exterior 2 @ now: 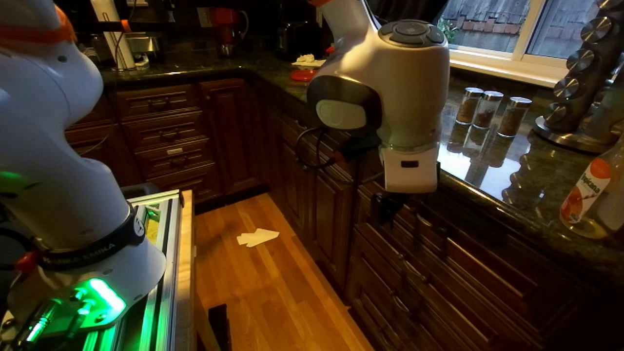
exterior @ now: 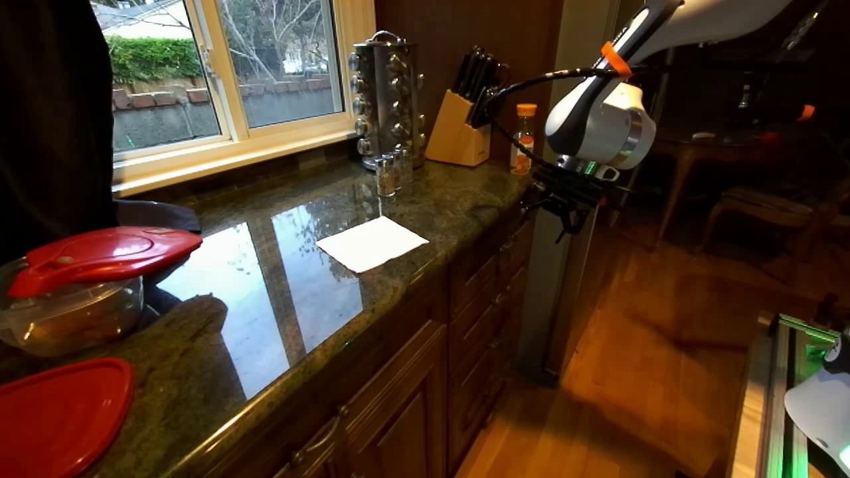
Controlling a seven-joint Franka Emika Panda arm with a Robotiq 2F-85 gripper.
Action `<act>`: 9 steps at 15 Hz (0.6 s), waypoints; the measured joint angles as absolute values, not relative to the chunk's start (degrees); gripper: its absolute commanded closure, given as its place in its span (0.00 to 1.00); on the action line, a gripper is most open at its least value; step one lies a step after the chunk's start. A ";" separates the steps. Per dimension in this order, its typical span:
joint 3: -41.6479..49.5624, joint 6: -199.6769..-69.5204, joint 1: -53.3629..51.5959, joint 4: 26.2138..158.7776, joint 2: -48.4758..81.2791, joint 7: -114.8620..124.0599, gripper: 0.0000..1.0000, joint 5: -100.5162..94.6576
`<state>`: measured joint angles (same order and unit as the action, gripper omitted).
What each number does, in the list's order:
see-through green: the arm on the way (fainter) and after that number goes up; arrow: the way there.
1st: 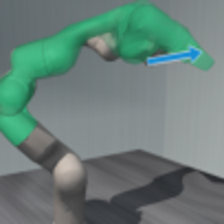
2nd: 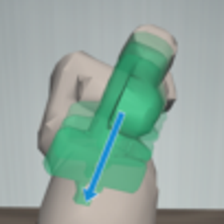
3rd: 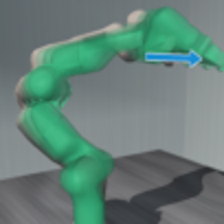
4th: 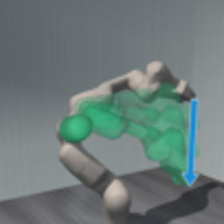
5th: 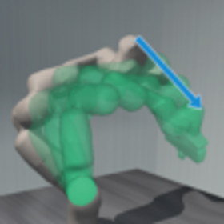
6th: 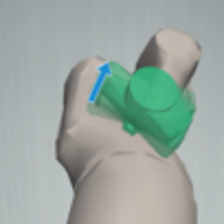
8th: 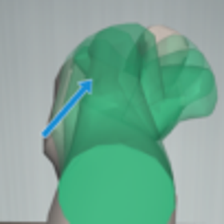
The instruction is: Open the top right drawer
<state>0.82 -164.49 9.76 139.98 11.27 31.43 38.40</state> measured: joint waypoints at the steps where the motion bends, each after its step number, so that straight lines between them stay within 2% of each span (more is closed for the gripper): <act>1: 0.62 -164.49 9.98 139.00 12.51 30.79 0.00 39.35; 9: -2.18 -164.53 12.64 132.37 21.23 25.35 0.00 46.04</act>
